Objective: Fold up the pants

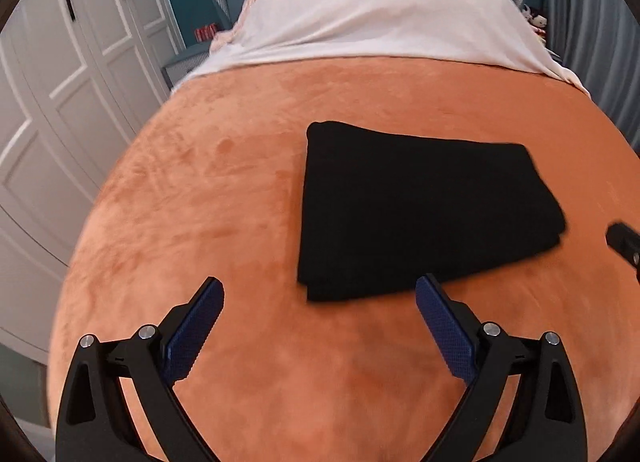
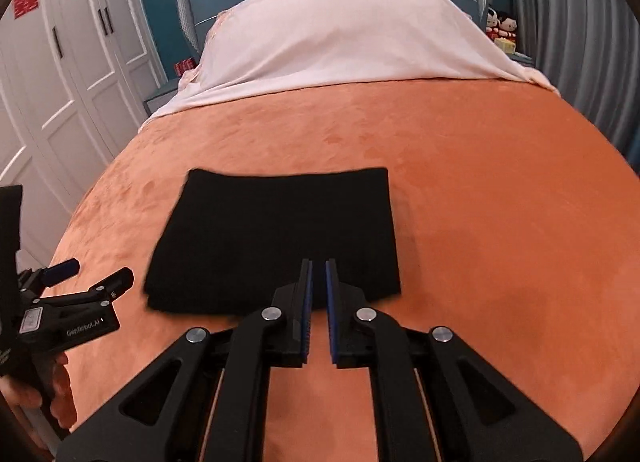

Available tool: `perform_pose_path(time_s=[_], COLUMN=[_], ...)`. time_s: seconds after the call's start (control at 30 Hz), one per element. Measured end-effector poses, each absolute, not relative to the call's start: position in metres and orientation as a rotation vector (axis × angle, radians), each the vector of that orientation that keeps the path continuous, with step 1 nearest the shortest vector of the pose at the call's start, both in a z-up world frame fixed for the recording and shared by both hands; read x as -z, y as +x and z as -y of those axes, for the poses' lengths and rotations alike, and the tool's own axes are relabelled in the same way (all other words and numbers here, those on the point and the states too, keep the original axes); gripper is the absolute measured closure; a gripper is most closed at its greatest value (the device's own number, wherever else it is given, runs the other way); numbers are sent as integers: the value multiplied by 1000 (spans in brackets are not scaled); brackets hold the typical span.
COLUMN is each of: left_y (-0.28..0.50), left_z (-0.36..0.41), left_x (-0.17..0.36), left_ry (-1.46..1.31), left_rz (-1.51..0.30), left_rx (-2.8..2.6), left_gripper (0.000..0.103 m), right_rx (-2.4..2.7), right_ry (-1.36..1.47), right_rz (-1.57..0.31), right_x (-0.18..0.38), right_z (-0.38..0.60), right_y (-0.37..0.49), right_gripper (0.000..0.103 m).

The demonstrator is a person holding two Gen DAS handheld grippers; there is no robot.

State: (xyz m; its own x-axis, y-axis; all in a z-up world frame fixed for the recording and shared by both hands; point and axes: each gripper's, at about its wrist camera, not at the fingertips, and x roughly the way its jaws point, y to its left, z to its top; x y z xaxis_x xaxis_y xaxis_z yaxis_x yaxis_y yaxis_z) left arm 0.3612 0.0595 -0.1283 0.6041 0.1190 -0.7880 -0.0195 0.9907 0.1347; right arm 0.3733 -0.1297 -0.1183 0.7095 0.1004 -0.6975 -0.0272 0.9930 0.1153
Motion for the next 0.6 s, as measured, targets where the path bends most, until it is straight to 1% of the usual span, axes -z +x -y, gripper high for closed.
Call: perform_pose_path(time_s=[0.07,0.1,0.13,0.17,0.2,0.23,0.53,0.6], left_y=[338,328,319,309,300,293,241,232], left_z=[-55,-55,-54,-54,-54,-54,-47,-44], left_x=[116,111,108,104,101,99,85,82], left_ry=[115,101,88,75,64,57,80,89], left_rz=[-923,-927,-930,-935,-939,-939,-912,-899], left_rx=[-59,-51,-46,-46,-47,-46,-61,-57], left_gripper=[9,9,9,9,9,9,9,7], right_rx=[-44,-37,-24,-19,-17,-15,-28,-22], right_ry=[77,76,81,82,85,90,144,152], right_rz=[-757,-752,-748,-742,-737,-731,-741,-740], right_x=[105,99,94,91,89,85,78,78], right_z=[121,116,114,112,111,109,109,109], right_y=[351,344,332,322,314,303,248,240], right_gripper=[96,94,85,78,64,59,59,59])
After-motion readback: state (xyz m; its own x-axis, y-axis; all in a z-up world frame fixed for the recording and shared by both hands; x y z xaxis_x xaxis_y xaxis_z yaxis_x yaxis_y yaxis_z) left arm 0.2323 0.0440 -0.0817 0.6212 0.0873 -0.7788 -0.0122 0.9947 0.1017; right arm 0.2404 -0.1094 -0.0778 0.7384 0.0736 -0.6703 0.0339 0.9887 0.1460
